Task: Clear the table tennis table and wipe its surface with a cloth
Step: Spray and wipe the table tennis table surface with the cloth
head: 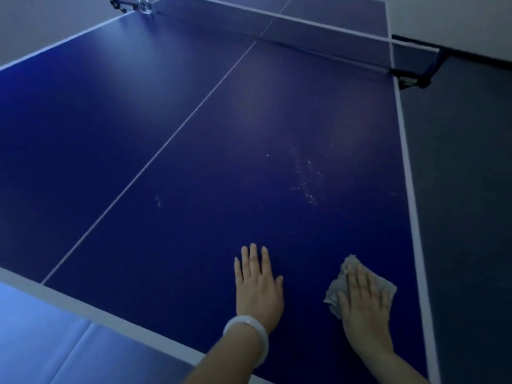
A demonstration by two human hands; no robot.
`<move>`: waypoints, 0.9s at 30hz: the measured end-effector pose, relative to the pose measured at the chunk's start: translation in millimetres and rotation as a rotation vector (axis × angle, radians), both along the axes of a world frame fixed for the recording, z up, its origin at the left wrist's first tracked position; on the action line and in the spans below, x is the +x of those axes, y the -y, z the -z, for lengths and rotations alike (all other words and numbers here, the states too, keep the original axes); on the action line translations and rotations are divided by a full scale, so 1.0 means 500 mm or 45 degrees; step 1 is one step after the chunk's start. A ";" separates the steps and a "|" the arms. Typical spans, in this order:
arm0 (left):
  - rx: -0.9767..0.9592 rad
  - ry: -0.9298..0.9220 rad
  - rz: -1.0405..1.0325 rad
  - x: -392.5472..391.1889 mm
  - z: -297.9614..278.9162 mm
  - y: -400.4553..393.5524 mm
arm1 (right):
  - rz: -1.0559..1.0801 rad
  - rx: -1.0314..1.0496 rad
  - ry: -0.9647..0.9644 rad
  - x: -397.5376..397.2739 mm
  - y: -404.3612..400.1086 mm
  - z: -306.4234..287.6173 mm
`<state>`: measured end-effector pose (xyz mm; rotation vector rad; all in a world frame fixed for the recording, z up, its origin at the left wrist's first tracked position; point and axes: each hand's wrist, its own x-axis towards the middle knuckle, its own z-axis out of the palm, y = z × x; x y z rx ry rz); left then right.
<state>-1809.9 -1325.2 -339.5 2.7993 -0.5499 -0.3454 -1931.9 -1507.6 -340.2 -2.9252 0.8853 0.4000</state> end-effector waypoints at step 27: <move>0.152 0.063 -0.272 -0.135 0.022 0.133 | -1.013 0.113 0.233 0.027 0.161 0.017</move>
